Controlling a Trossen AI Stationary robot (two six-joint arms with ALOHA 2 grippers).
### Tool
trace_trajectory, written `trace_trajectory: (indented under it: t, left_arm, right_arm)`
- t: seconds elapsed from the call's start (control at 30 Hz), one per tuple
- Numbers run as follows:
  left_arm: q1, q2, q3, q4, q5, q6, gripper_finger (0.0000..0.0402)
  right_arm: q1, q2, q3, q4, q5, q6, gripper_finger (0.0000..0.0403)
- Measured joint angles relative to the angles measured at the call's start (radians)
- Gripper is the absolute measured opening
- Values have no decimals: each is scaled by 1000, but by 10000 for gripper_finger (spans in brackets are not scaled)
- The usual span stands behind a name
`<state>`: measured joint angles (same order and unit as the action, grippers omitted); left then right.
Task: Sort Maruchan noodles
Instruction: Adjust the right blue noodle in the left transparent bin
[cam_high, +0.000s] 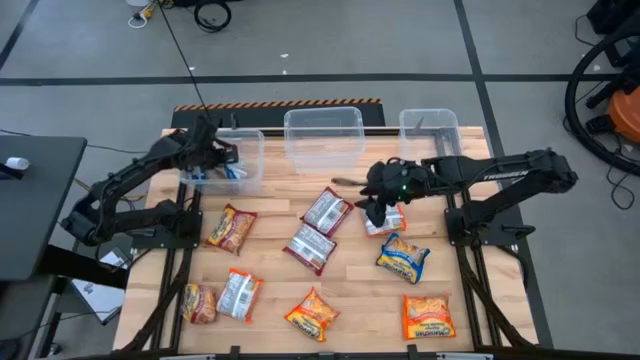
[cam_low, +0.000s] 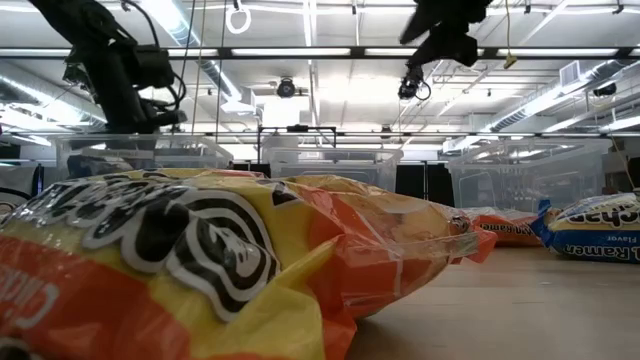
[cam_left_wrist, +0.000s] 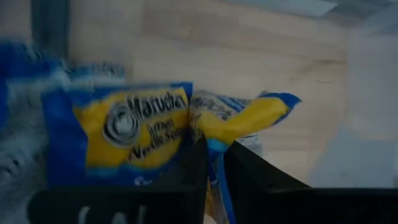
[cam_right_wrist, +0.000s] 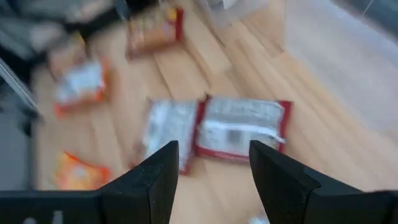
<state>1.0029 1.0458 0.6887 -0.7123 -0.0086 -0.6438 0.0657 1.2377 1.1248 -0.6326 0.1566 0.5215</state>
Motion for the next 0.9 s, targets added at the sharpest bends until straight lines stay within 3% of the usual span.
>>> trace_trajectory:
  t: [0.3, 0.53, 0.7, 0.9]
  left_arm:
    - [0, 1, 6, -57, -149, 182, 112]
    - [-12, 0, 7, -67, -139, 208, 116]
    - [-13, 1, 7, -112, -222, 260, 116]
    - [-11, 1, 24, -132, -224, 270, 117]
  right_arm:
    - [68, 54, -1, -216, 34, -41, 201]
    - [76, 79, -2, -210, 34, -18, 201]
    - [76, 91, -2, -203, 28, -19, 201]
    - [76, 86, -2, -203, 13, -44, 201]
